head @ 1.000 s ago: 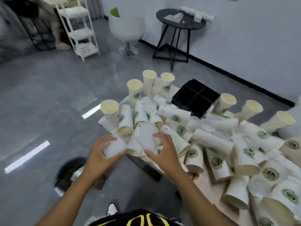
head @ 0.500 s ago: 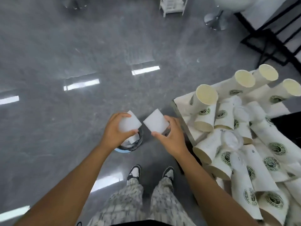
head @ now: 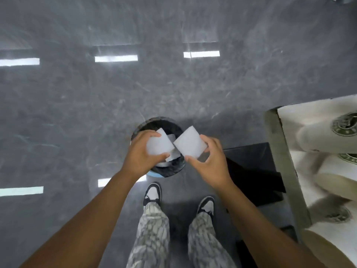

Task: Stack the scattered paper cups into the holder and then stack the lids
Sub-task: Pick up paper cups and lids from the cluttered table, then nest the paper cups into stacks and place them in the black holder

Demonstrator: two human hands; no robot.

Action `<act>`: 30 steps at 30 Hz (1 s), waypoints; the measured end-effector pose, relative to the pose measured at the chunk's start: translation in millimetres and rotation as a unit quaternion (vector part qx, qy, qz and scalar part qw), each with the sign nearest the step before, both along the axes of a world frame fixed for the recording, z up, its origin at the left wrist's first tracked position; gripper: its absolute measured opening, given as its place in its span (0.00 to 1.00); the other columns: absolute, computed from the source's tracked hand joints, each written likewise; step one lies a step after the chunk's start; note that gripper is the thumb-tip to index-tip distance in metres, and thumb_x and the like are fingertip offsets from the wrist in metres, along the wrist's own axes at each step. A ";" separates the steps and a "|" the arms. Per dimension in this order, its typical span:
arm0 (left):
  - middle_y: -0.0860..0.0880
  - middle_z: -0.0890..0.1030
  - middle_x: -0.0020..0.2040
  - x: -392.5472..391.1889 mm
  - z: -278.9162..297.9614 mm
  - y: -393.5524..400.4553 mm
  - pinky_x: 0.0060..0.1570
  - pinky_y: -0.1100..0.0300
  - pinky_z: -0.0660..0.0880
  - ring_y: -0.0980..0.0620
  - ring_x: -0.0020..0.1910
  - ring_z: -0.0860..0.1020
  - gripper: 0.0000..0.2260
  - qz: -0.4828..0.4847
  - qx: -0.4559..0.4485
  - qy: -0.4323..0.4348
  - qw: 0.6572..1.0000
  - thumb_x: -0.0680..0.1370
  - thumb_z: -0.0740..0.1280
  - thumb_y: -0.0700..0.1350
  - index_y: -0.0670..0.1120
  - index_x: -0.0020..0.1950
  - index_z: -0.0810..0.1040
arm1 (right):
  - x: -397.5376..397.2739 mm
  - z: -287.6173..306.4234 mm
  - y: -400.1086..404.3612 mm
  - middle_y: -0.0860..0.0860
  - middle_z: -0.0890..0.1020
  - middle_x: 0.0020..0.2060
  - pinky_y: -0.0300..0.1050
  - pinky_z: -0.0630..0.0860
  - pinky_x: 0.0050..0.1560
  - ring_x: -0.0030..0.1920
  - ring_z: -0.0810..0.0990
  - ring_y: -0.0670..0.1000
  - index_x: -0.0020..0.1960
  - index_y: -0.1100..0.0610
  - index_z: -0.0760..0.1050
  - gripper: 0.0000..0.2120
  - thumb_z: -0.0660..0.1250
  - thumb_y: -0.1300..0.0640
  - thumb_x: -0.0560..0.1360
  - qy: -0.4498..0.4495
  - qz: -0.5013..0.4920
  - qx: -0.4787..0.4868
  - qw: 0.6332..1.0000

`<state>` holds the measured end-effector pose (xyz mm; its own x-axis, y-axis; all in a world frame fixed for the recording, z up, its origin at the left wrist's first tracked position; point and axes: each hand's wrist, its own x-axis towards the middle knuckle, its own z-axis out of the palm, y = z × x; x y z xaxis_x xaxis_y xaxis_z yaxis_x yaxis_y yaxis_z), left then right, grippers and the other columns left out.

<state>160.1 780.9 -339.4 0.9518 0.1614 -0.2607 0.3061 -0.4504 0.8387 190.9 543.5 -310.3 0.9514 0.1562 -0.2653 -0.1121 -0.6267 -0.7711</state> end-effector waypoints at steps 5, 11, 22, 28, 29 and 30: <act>0.53 0.73 0.72 -2.8 -44.6 5.1 0.72 0.61 0.65 0.55 0.72 0.71 0.34 -0.001 -0.004 0.017 1.000 0.66 0.85 0.45 0.54 0.69 0.76 | -2.9 -46.7 13.2 0.47 0.71 0.61 0.21 0.66 0.52 0.54 0.72 0.43 0.69 0.57 0.74 0.32 0.82 0.57 0.69 0.012 0.024 0.000 1.000; 0.59 0.76 0.65 -16.7 -40.5 20.2 0.62 0.73 0.70 0.61 0.65 0.74 0.27 0.036 0.000 -0.010 0.999 0.72 0.80 0.38 0.51 0.68 0.77 | -0.5 -67.9 42.6 0.52 0.74 0.65 0.23 0.65 0.57 0.61 0.74 0.48 0.66 0.59 0.76 0.30 0.82 0.57 0.68 0.026 0.091 -0.013 0.995; 0.67 0.76 0.62 -10.8 13.6 26.6 0.55 0.68 0.73 0.65 0.62 0.75 0.24 0.041 -0.045 0.029 0.998 0.74 0.79 0.43 0.58 0.66 0.78 | 8.4 -29.3 56.4 0.43 0.73 0.63 0.29 0.70 0.54 0.58 0.75 0.46 0.69 0.53 0.74 0.30 0.81 0.54 0.71 0.049 0.067 0.024 0.996; 0.60 0.80 0.63 -9.2 101.3 0.6 0.59 0.54 0.79 0.63 0.63 0.77 0.24 0.005 -0.091 0.000 0.996 0.72 0.81 0.42 0.58 0.65 0.80 | -15.2 83.2 37.5 0.44 0.76 0.64 0.26 0.72 0.51 0.57 0.77 0.39 0.70 0.47 0.73 0.29 0.80 0.53 0.72 0.018 0.009 0.082 0.996; 0.60 0.80 0.63 -8.5 121.6 -7.7 0.60 0.54 0.79 0.61 0.64 0.77 0.24 -0.010 -0.098 -0.005 0.995 0.73 0.81 0.42 0.59 0.64 0.79 | -20.5 104.7 31.0 0.43 0.75 0.64 0.28 0.73 0.52 0.58 0.77 0.39 0.70 0.46 0.73 0.29 0.80 0.52 0.72 0.006 -0.008 0.088 0.996; 0.60 0.80 0.63 -7.6 142.2 -17.2 0.60 0.55 0.78 0.61 0.65 0.77 0.24 -0.027 -0.106 -0.013 0.994 0.73 0.81 0.43 0.60 0.64 0.79 | -26.7 126.8 23.2 0.42 0.75 0.65 0.30 0.74 0.53 0.60 0.76 0.39 0.70 0.45 0.72 0.30 0.80 0.51 0.72 -0.008 -0.028 0.091 0.995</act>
<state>152.5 763.7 -197.2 0.9647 0.0541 -0.2579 0.2626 -0.2785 0.9238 164.2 566.7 -183.5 0.9638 0.1463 -0.2227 -0.1308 -0.4686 -0.8737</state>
